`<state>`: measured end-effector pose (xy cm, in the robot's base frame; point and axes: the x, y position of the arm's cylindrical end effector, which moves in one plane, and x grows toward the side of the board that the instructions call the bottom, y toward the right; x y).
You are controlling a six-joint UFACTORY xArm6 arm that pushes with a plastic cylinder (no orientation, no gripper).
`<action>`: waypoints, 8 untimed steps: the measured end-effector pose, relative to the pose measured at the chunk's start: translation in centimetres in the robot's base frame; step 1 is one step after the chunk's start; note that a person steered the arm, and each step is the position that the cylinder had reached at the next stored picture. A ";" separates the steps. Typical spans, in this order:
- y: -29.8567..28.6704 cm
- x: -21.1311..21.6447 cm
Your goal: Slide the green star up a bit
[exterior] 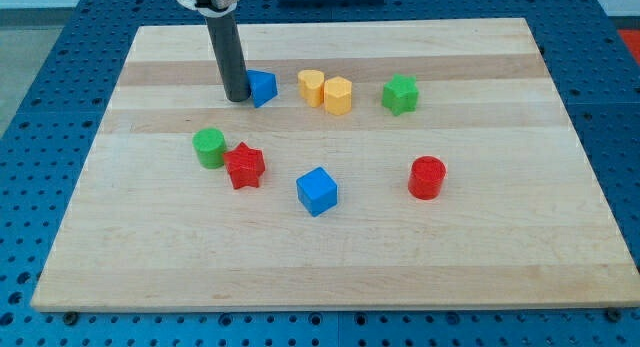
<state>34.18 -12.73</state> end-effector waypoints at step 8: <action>19.2 6.1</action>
<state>40.28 6.48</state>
